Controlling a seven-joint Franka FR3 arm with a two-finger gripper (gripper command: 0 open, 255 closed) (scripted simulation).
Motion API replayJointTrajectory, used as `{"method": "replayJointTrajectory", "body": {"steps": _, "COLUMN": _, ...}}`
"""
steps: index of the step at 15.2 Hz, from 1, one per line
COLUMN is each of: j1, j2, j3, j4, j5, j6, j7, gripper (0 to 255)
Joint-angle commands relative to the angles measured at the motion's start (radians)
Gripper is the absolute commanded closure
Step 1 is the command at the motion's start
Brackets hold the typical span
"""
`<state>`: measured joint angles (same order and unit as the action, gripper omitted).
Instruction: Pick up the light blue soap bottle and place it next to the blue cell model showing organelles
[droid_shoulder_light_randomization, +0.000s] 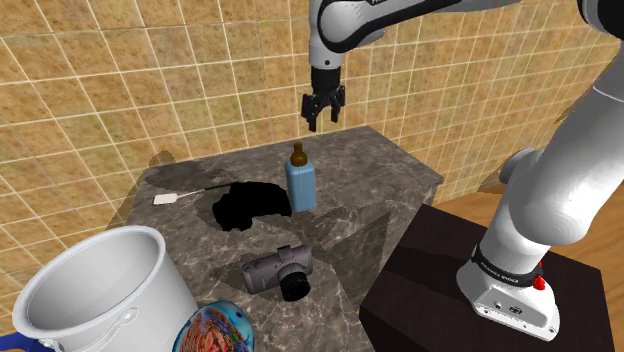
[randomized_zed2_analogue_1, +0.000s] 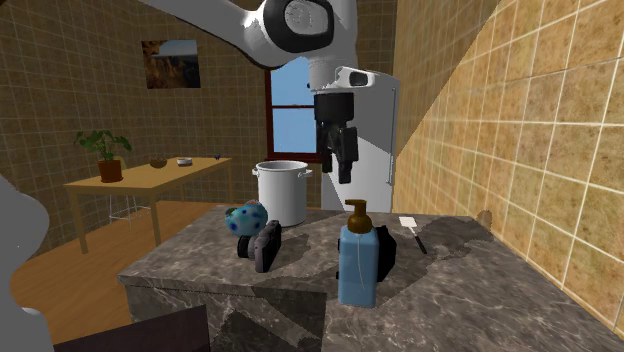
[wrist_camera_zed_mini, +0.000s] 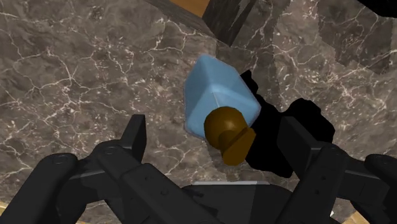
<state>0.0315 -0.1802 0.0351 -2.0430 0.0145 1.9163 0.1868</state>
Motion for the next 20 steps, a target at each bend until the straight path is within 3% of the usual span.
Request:
{"method": "replayJointTrajectory", "body": {"steps": 1, "j1": 0.005, "j2": 0.085, "j3": 0.010, "j4": 0.061, "j5": -0.008, "j6": 0.012, "j7": 0.015, "gripper": 0}}
{"method": "replayJointTrajectory", "body": {"steps": 7, "j1": 0.024, "j2": 0.314, "j3": 0.028, "j4": 0.257, "j5": -0.036, "j6": 0.012, "j7": 0.051, "gripper": 0}}
{"method": "replayJointTrajectory", "body": {"steps": 14, "j1": 0.023, "j2": 0.336, "j3": 0.027, "j4": 0.191, "j5": -0.038, "j6": 0.100, "j7": 0.052, "gripper": 0}}
{"method": "replayJointTrajectory", "body": {"steps": 20, "j1": 0.023, "j2": 0.338, "j3": 0.027, "j4": 0.186, "j5": -0.039, "j6": 0.108, "j7": 0.052, "gripper": 0}}
